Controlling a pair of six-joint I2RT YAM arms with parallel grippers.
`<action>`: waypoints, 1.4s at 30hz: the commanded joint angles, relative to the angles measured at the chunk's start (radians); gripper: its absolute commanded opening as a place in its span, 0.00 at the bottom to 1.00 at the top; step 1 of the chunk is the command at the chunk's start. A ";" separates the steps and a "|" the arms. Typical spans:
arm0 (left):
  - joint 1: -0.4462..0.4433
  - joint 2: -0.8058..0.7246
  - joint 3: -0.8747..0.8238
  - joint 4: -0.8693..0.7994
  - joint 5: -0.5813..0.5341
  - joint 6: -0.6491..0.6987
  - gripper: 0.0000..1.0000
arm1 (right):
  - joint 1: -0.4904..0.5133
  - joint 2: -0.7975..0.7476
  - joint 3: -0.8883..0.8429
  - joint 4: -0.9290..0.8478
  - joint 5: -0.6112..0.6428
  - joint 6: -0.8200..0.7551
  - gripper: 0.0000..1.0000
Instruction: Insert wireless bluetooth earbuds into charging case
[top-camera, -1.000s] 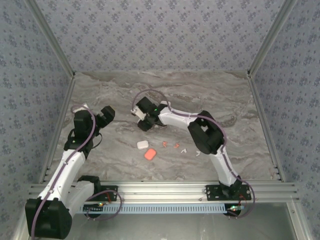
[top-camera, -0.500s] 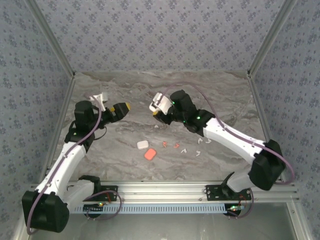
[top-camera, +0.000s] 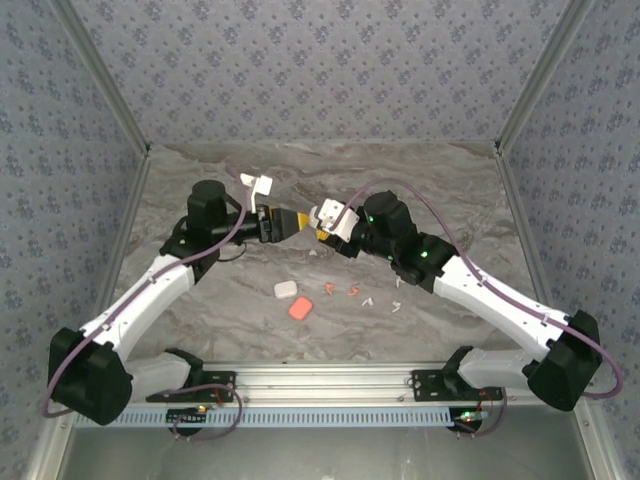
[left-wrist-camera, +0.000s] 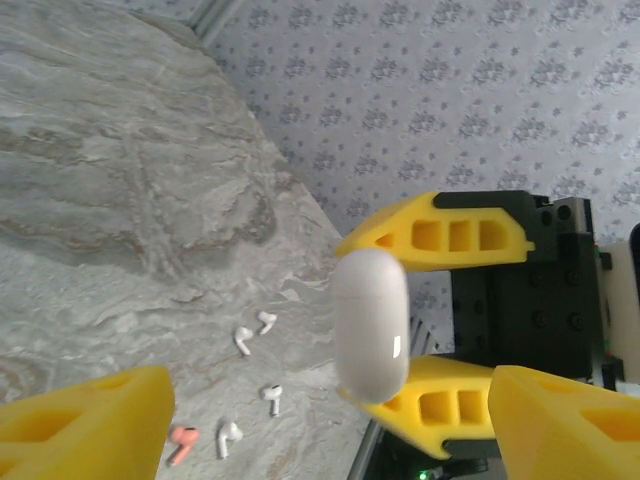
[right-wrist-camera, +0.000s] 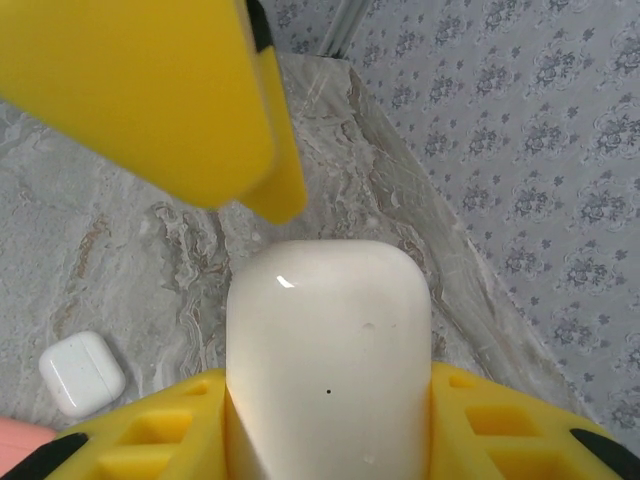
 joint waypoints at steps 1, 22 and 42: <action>-0.025 0.030 0.049 0.021 0.041 0.034 0.78 | 0.010 -0.017 0.009 0.008 -0.003 -0.027 0.39; -0.086 0.108 0.107 0.007 0.059 0.076 0.25 | -0.013 -0.037 0.032 -0.031 -0.004 0.018 0.53; -0.195 -0.001 -0.063 0.375 -0.218 0.359 0.00 | -0.336 -0.099 0.005 0.073 -0.656 0.507 0.87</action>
